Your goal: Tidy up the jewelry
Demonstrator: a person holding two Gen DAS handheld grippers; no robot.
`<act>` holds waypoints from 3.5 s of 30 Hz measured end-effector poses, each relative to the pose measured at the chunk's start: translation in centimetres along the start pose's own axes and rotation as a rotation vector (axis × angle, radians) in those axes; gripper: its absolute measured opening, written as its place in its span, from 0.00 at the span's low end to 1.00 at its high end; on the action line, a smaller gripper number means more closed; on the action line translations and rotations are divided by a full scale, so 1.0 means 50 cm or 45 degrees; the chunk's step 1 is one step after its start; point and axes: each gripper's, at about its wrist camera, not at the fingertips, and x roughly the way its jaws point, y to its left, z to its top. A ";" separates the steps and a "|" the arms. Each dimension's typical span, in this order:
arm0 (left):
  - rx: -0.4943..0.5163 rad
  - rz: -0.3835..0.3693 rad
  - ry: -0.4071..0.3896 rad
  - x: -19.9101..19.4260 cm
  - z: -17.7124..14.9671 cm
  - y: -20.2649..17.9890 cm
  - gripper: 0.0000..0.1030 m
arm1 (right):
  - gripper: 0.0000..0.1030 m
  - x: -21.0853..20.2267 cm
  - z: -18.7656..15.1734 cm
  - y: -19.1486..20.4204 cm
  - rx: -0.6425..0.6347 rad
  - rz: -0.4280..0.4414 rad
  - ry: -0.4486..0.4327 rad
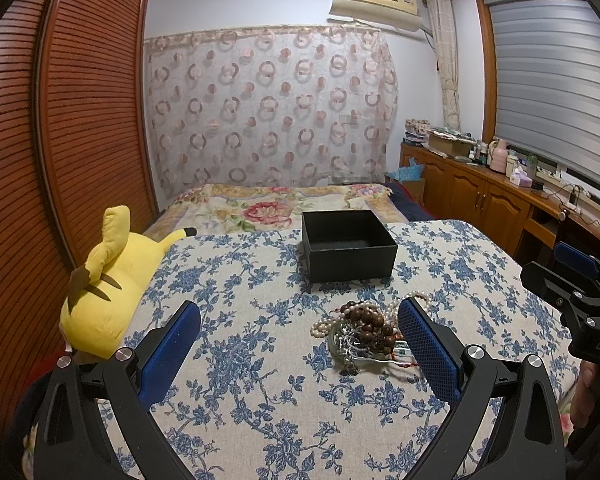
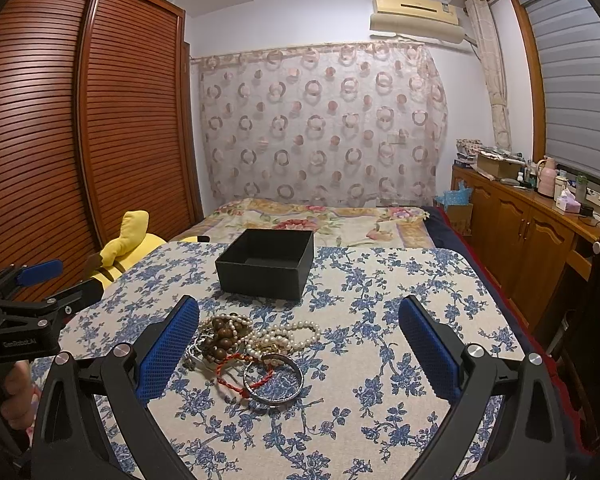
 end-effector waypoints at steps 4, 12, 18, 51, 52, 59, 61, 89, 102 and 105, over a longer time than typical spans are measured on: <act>-0.003 -0.006 0.014 0.006 -0.002 0.003 0.93 | 0.98 -0.006 0.013 0.017 -0.002 0.015 0.014; -0.012 -0.028 0.063 0.039 -0.033 0.016 0.93 | 0.98 0.018 -0.004 -0.005 -0.007 0.029 0.053; -0.026 -0.064 0.116 0.068 -0.054 0.025 0.93 | 0.93 0.056 -0.030 -0.022 -0.048 0.073 0.132; -0.037 -0.326 0.383 0.242 -0.075 0.044 0.50 | 0.60 0.234 -0.118 0.004 -0.168 0.382 0.570; -0.025 -0.322 0.391 0.250 -0.071 0.043 0.47 | 0.60 0.231 -0.117 0.005 -0.173 0.378 0.563; -0.030 -0.333 0.453 0.309 -0.057 0.053 0.26 | 0.59 0.214 -0.102 -0.007 -0.171 0.359 0.520; -0.018 -0.321 0.460 0.319 -0.056 0.053 0.21 | 0.59 0.210 -0.097 -0.012 -0.167 0.360 0.512; 0.124 -0.360 0.495 0.378 -0.034 0.035 0.03 | 0.59 0.207 -0.107 -0.021 -0.167 0.331 0.503; 0.084 -0.400 0.288 0.280 0.082 0.033 0.03 | 0.59 0.199 -0.078 -0.019 -0.169 0.332 0.461; 0.095 -0.418 0.235 0.252 0.111 0.021 0.03 | 0.59 0.198 -0.071 -0.017 -0.169 0.330 0.451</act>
